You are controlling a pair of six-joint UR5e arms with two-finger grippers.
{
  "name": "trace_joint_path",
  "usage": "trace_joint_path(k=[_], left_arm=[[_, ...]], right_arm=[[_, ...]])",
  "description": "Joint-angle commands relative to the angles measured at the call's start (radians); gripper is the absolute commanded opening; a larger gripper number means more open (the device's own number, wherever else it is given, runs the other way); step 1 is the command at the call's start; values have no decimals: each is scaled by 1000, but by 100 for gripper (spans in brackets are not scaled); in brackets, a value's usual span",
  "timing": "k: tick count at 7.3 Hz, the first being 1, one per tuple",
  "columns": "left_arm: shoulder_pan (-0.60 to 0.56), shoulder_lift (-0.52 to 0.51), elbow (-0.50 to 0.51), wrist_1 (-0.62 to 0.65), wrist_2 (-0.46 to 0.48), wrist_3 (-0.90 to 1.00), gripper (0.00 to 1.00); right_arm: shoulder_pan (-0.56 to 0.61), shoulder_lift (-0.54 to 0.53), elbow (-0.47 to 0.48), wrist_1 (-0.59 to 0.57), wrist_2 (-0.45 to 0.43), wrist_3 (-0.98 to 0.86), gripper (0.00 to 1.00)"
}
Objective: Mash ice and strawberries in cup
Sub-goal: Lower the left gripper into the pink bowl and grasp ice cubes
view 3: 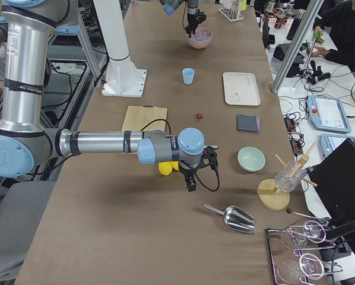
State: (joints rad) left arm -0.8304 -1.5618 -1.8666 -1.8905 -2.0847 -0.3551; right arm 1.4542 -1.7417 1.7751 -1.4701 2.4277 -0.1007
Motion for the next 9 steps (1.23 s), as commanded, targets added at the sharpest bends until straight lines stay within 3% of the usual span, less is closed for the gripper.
trace_joint_path(k=[1, 2, 4, 8, 9], left_arm=[[2, -1, 7, 1, 0, 1, 58], [2, -3, 10, -1, 0, -1, 50], [2, -3, 7, -1, 0, -2, 0], [-54, -1, -49, 10, -11, -5, 0], [-97, -7, -84, 37, -53, -8, 0]], right_arm=[[0, -8, 1, 1, 8, -2, 100], [0, -15, 1, 1, 13, -4, 100], [0, -16, 1, 1, 14, -8, 100], [0, -35, 12, 2, 16, -10, 100], [0, -33, 12, 2, 16, -7, 100]])
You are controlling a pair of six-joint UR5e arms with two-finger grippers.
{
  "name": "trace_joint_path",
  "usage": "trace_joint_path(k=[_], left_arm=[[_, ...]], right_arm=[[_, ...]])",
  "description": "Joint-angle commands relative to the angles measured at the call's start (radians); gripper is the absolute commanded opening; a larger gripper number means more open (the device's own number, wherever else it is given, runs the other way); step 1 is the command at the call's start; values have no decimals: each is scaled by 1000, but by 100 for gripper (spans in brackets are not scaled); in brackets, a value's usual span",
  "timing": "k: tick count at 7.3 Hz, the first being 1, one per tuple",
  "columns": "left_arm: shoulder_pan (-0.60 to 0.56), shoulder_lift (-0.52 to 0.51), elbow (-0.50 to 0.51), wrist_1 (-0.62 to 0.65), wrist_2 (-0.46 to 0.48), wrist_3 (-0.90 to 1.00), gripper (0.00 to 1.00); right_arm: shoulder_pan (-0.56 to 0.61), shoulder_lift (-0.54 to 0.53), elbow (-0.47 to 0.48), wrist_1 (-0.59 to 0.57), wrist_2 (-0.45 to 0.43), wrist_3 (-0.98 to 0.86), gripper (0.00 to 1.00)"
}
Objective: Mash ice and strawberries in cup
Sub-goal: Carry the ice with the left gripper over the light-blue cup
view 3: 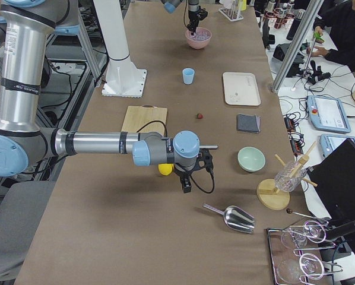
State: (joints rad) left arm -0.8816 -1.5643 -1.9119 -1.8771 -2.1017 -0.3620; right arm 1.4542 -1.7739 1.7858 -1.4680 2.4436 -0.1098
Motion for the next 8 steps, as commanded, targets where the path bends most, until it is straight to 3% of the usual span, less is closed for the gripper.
trace_joint_path(k=[1, 3, 4, 5, 7, 8], left_arm=[[-83, -72, -56, 111, -96, -27, 0], [-53, -314, -52, 293, -97, -287, 0], [17, -412, -46, 365, -89, -399, 0], [88, -500, -17, 383, -75, -539, 0], [215, -617, 45, 385, 69, -679, 0], [248, -693, 121, 380, 95, -725, 0]], right_arm=[[0, 4, 3, 0, 0, 5, 100], [-3, 14, 7, 0, 2, 12, 100], [-8, 24, 14, 0, 2, 22, 100], [-18, 45, 14, 0, 0, 54, 100], [-35, 57, 17, 2, 2, 82, 100], [-38, 57, 17, 2, 2, 82, 100]])
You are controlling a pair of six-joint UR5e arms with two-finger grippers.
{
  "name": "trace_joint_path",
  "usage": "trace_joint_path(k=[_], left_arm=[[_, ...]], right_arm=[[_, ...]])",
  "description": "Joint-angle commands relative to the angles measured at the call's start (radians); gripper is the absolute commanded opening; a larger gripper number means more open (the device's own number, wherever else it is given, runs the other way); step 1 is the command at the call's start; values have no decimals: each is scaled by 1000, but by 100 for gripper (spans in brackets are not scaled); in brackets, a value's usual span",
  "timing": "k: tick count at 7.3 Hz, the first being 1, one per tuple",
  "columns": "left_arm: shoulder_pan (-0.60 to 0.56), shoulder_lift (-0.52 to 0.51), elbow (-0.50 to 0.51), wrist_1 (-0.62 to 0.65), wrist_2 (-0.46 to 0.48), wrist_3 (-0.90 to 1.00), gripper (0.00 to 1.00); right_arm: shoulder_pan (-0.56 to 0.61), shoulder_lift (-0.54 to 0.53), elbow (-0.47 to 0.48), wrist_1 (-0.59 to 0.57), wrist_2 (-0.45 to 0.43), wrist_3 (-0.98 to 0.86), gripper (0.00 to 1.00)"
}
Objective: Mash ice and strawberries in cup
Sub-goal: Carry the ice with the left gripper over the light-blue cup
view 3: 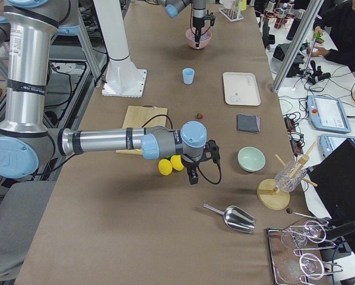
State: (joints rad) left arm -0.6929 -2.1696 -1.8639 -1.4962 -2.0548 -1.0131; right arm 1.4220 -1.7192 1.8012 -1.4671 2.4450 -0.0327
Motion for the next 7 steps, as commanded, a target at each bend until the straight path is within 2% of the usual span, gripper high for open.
trace_joint_path(k=[1, 3, 4, 5, 6, 7], left_arm=[[82, -149, 139, -6, 70, -103, 0], [136, -160, 146, -9, 71, -104, 0], [138, -156, 155, -25, 71, -101, 19], [153, -157, 175, -54, 71, -102, 50], [154, -160, 175, -58, 82, -104, 86], [154, -162, 172, -59, 114, -122, 97]], right_arm=[[-6, 3, 1, -1, 11, 5, 100], [-6, 1, -2, -1, 22, 5, 100], [-6, 0, -2, -1, 23, 5, 100], [-6, -6, -2, -1, 25, 5, 100], [-6, -8, -3, -1, 23, 5, 100], [-6, -11, -3, -1, 25, 4, 100]])
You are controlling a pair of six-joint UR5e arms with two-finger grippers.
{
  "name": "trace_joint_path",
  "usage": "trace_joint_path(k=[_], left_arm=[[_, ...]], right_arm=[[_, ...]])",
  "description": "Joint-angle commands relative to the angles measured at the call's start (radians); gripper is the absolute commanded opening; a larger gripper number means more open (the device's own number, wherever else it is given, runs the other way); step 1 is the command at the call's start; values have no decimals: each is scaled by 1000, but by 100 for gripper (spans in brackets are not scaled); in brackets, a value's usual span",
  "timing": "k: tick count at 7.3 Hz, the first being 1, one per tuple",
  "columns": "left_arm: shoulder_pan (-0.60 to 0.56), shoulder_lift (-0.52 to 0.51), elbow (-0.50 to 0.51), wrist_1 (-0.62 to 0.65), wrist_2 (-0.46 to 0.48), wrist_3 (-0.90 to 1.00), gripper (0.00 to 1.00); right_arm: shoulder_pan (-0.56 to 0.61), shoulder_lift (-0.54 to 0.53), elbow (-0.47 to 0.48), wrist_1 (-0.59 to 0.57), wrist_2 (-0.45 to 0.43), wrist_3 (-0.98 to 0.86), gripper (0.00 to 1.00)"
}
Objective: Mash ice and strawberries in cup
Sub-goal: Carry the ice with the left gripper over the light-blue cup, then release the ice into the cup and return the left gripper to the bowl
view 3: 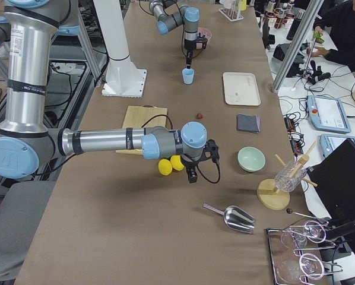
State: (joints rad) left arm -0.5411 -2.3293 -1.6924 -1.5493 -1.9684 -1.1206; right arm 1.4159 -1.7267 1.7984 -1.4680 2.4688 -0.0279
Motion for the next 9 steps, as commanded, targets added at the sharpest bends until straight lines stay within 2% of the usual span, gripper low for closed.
trace_joint_path(k=[1, 2, 5, 6, 7, 8, 9], left_arm=[[-5, 5, -16, -3, 29, -19, 97], [-55, 42, -53, 4, 19, -10, 96], [-187, 282, -225, 21, -30, 239, 89], [-242, 357, -248, 31, -47, 357, 88], [-310, 423, -245, 23, -138, 454, 88], [-365, 488, -248, 15, -188, 526, 89], [-390, 564, -245, -32, -191, 530, 89]], right_arm=[[0, -5, 1, 0, 1, -1, 100], [0, -5, 1, 0, -1, -1, 100], [0, -5, 4, 2, -2, -1, 100], [0, -5, 6, 2, -2, -3, 100], [0, -5, 6, 2, -2, -3, 100], [0, -5, 6, 2, -2, -3, 100], [0, -5, 6, 2, -2, -3, 100]])
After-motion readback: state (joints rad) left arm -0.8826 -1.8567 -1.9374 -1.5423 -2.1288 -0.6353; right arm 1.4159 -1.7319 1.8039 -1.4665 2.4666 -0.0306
